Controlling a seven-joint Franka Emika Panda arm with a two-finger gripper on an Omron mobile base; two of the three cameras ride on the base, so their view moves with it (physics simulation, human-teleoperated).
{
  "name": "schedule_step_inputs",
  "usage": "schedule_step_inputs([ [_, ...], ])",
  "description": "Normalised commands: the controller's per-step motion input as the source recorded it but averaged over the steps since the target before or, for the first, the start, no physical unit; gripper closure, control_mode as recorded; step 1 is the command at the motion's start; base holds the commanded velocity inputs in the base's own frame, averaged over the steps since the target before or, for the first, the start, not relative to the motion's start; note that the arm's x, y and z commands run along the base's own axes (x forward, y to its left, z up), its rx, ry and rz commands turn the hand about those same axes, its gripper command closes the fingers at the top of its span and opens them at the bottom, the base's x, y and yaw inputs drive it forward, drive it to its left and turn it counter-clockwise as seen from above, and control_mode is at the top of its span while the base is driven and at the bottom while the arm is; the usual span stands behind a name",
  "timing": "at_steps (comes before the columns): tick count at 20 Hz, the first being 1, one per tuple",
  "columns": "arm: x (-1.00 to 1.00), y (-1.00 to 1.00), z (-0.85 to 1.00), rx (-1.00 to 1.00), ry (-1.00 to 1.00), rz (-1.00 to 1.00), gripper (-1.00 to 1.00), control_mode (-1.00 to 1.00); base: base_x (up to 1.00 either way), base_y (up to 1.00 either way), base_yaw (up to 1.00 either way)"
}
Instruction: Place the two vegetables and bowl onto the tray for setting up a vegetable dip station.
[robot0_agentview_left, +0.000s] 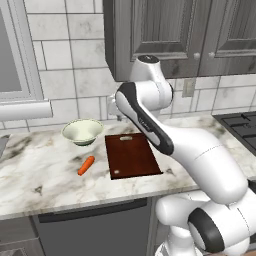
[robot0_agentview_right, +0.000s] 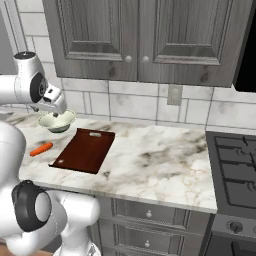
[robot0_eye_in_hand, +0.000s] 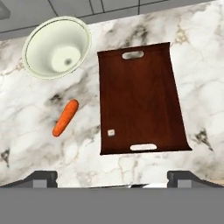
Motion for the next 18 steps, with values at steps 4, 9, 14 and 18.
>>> schedule_step_inputs([
  [4, 0.00, 0.51, -0.15, 0.00, 0.08, 0.00, -1.00, -1.00, 0.00, 0.00, 0.00],
  [9, 0.00, 0.49, -0.16, 0.00, 0.07, 0.00, -1.00, -1.00, 0.00, 0.00, 0.00],
  [14, 0.00, 0.34, -0.19, 0.00, 0.06, 0.00, -1.00, -1.00, 0.00, 0.00, 0.00],
  [18, 0.00, 0.12, -0.29, 0.00, 0.02, 0.00, -1.00, -1.00, 0.00, 0.00, 0.00],
])
